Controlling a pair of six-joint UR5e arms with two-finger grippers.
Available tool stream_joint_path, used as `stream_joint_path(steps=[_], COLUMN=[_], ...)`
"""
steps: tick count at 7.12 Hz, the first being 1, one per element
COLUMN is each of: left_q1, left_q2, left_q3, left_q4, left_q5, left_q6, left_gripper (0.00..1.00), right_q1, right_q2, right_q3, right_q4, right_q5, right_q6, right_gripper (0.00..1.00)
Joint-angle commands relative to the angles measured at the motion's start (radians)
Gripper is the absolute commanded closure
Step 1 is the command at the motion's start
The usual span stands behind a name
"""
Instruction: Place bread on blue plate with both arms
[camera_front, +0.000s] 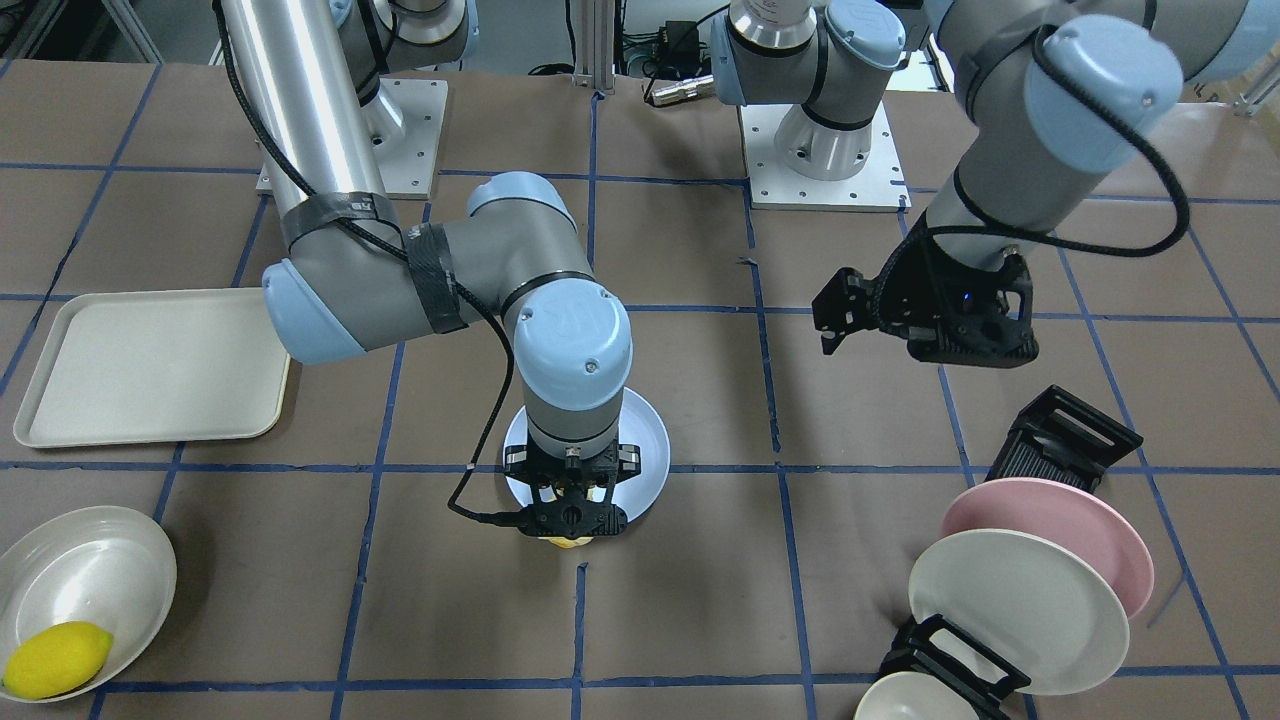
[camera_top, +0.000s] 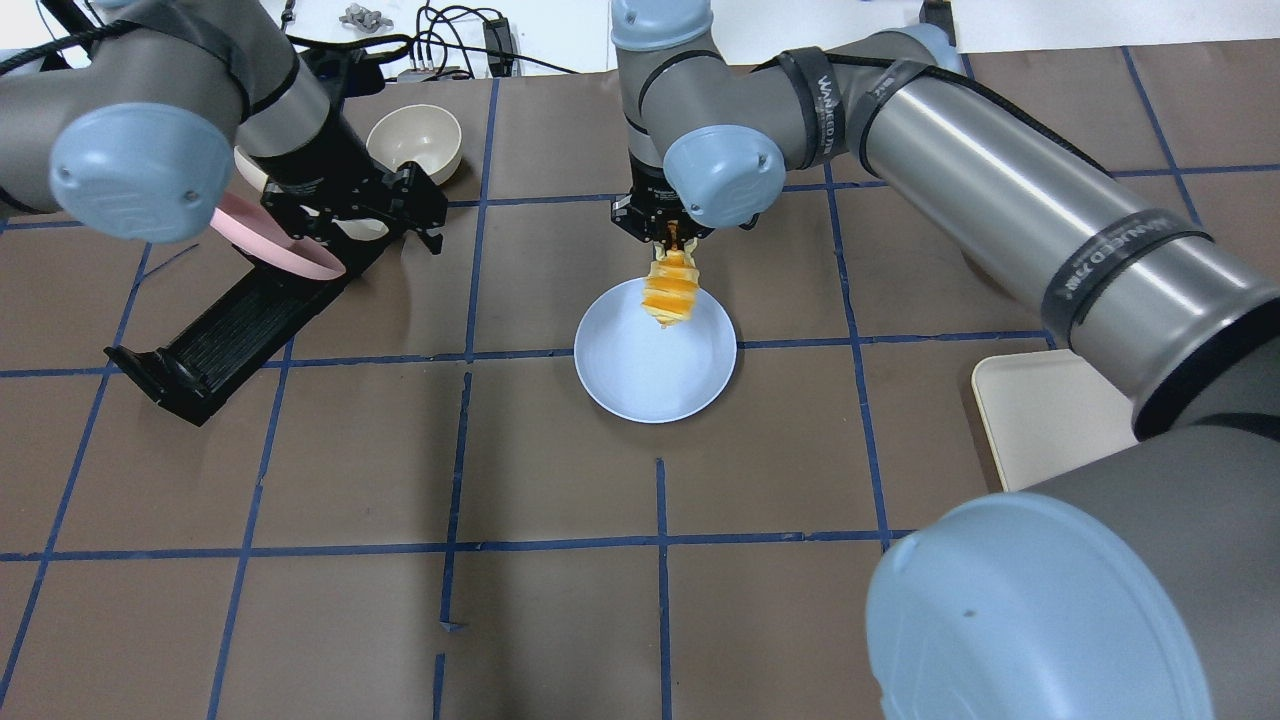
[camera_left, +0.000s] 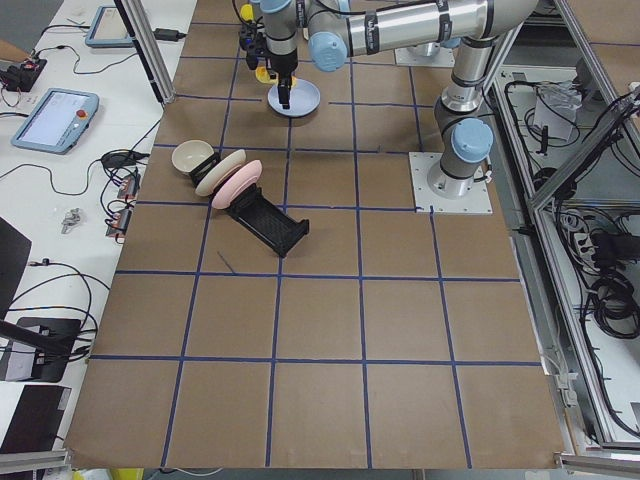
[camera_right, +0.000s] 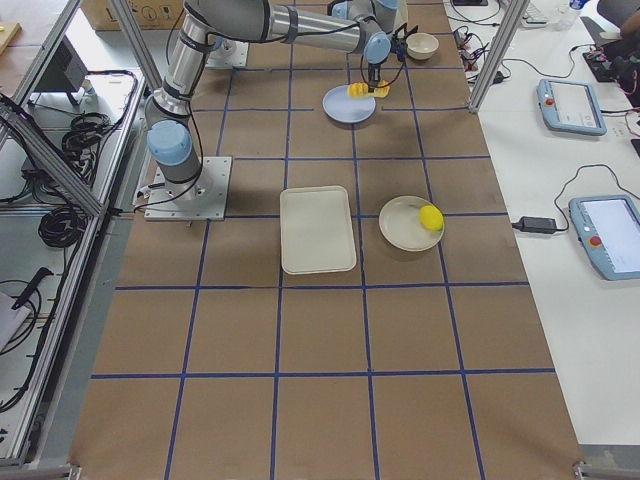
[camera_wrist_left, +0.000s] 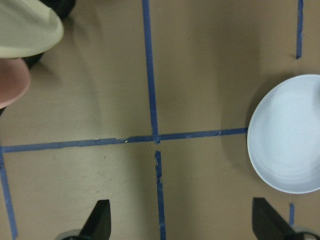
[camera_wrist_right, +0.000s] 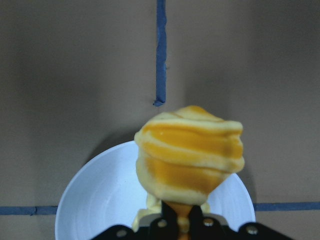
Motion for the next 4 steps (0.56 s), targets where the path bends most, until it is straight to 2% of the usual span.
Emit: stream_joint_path(steps=[1,2,4], left_q1=[0.007,0.005,-0.001], left_q2=[0.108,0.128,0.140], left_q3=[0.003,0.017,0.037], left_q4=[-0.111,-0.117,-0.139], left_q5=[0.033,0.033,0.053], left_q6=[0.004,0.004,0.002], left_gripper=[0.00,0.00,0.00], right_q1=[0.012,0.012,0.012], right_q2=[-0.002,-0.011,-0.013], right_q3=[0.049,0.095,0.129], right_q4=[0.009,0.002,0.005], right_q5=[0.008,0.011,0.012], right_q6=[-0.001,-0.007,-0.007], right_gripper=[0.99,0.99,0.98])
